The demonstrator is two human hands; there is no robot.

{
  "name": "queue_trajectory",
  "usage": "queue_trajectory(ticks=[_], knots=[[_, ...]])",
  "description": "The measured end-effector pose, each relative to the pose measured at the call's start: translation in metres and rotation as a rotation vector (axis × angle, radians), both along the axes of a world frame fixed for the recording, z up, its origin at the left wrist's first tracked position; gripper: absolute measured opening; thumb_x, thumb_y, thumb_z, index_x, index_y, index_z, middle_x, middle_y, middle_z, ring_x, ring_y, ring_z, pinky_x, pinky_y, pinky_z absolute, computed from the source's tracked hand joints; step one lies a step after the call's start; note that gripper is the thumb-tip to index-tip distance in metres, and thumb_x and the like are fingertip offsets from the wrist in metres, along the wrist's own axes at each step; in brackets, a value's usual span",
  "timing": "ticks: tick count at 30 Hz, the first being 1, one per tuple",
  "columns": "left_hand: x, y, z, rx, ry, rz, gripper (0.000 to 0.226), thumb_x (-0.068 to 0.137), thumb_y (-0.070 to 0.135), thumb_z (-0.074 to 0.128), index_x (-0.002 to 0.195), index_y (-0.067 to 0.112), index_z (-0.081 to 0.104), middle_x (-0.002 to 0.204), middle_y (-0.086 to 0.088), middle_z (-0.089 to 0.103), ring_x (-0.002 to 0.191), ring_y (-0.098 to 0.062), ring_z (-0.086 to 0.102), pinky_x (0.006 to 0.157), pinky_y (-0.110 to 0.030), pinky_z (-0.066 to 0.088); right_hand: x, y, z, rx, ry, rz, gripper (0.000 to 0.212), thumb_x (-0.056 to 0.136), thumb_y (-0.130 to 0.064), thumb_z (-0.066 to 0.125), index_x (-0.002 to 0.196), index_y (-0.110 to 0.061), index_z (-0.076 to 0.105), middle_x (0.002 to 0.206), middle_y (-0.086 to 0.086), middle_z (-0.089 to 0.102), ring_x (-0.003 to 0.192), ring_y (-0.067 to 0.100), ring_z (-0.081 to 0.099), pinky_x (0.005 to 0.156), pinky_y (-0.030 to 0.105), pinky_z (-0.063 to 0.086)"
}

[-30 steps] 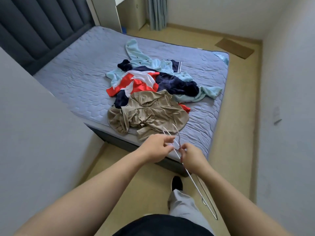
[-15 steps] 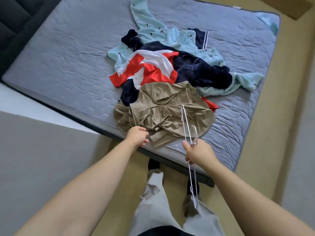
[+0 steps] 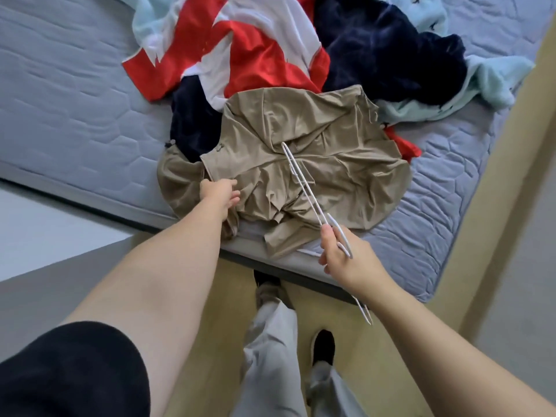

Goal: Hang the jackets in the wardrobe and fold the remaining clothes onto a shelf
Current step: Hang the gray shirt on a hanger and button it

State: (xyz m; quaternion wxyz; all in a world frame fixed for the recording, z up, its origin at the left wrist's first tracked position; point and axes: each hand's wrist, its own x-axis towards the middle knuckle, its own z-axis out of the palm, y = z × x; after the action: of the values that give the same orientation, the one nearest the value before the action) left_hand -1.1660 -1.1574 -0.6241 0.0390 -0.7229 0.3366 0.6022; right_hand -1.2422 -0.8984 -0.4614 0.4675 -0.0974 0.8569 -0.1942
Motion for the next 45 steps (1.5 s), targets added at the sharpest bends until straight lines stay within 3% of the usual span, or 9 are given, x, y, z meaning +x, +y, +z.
queue_trajectory(ticks=[7, 13, 17, 22, 25, 29, 36, 40, 45], knots=[[0.01, -0.015, -0.012, 0.072, 0.088, 0.073, 0.06, 0.095, 0.011, 0.067, 0.15, 0.012, 0.041, 0.124, -0.013, 0.063, 0.095, -0.025, 0.073, 0.08, -0.03, 0.061, -0.007, -0.019, 0.002, 0.049, -0.016, 0.024, 0.052, 0.103, -0.056, 0.031, 0.093, -0.011, 0.056, 0.086, 0.01, 0.069, 0.085, 0.036, 0.065, 0.082, 0.05, 0.054], [0.007, -0.005, 0.026, 0.067, 0.157, -0.298, 0.042, 0.095, 0.041, 0.066, 0.13, 0.019, 0.062, 0.114, -0.004, 0.071, 0.066, -0.011, 0.067, 0.06, -0.023, 0.055, -0.012, -0.026, 0.029, 0.017, 0.006, 0.018, 0.05, 0.101, -0.061, 0.028, 0.093, -0.018, 0.054, 0.083, 0.002, 0.069, 0.078, 0.026, 0.068, 0.079, 0.048, 0.056], [0.009, 0.014, 0.073, 0.082, 0.285, -0.112, 0.019, 0.092, 0.022, 0.069, 0.11, 0.017, 0.073, 0.091, 0.001, 0.071, 0.063, -0.009, 0.058, 0.063, -0.02, 0.054, -0.01, -0.031, 0.065, -0.068, 0.05, -0.008, 0.045, 0.102, -0.056, 0.031, 0.095, -0.017, 0.052, 0.079, 0.001, 0.07, 0.075, 0.025, 0.068, 0.078, 0.048, 0.056], [0.021, 0.039, 0.141, 0.058, 0.162, -0.013, 0.067, 0.08, 0.073, 0.061, 0.094, 0.009, 0.076, 0.07, -0.002, 0.075, 0.07, -0.019, 0.068, 0.07, -0.03, 0.058, -0.006, -0.032, 0.112, -0.164, 0.105, 0.013, 0.041, 0.103, -0.056, 0.033, 0.094, -0.02, 0.051, 0.077, 0.0, 0.069, 0.072, 0.023, 0.067, 0.076, 0.046, 0.056], [0.032, 0.065, 0.173, -0.084, -0.034, -0.159, 0.037, 0.078, 0.035, 0.085, 0.095, 0.005, 0.073, 0.084, -0.005, 0.075, 0.086, -0.021, 0.069, 0.06, -0.026, 0.052, -0.002, -0.028, 0.134, -0.21, 0.104, 0.044, 0.043, 0.102, -0.057, 0.032, 0.093, -0.021, 0.052, 0.079, 0.001, 0.07, 0.074, 0.023, 0.067, 0.077, 0.046, 0.056], [0.046, 0.102, 0.222, -0.237, -0.091, -0.307, 0.036, 0.075, 0.001, 0.076, 0.11, 0.004, 0.068, 0.11, -0.012, 0.067, 0.105, -0.031, 0.063, 0.061, -0.025, 0.045, 0.009, -0.017, 0.158, -0.236, 0.109, 0.131, 0.042, 0.102, -0.058, 0.031, 0.095, -0.022, 0.052, 0.083, 0.001, 0.07, 0.077, 0.022, 0.066, 0.079, 0.044, 0.055], [0.094, 0.154, 0.339, -0.769, -0.007, -0.754, 0.034, 0.075, -0.005, 0.059, 0.073, 0.027, 0.045, 0.103, -0.003, 0.05, 0.08, -0.018, 0.05, 0.061, -0.017, 0.033, 0.02, 0.025, 0.191, -0.336, 0.129, 0.336, 0.035, 0.102, -0.052, 0.036, 0.088, -0.022, 0.047, 0.086, 0.002, 0.066, 0.075, 0.024, 0.063, 0.064, 0.038, 0.048], [0.127, 0.196, 0.417, -0.997, 0.007, -0.775, 0.045, 0.071, -0.016, 0.051, 0.069, 0.029, 0.042, 0.097, -0.003, 0.049, 0.079, -0.02, 0.049, 0.064, -0.025, 0.034, 0.022, 0.05, 0.211, -0.416, 0.189, 0.459, 0.023, 0.096, -0.039, 0.053, 0.082, -0.023, 0.043, 0.076, -0.005, 0.056, 0.067, 0.01, 0.051, 0.052, 0.028, 0.028], [0.153, 0.251, 0.508, -1.223, -0.017, -0.68, 0.044, 0.063, -0.02, 0.041, 0.06, 0.024, 0.041, 0.086, -0.01, 0.055, 0.073, -0.024, 0.05, 0.065, -0.033, 0.039, 0.039, 0.061, 0.246, -0.563, 0.198, 0.591, 0.023, 0.084, -0.027, 0.066, 0.084, -0.022, 0.043, 0.081, -0.002, 0.056, 0.073, 0.021, 0.054, 0.054, 0.029, 0.031]])
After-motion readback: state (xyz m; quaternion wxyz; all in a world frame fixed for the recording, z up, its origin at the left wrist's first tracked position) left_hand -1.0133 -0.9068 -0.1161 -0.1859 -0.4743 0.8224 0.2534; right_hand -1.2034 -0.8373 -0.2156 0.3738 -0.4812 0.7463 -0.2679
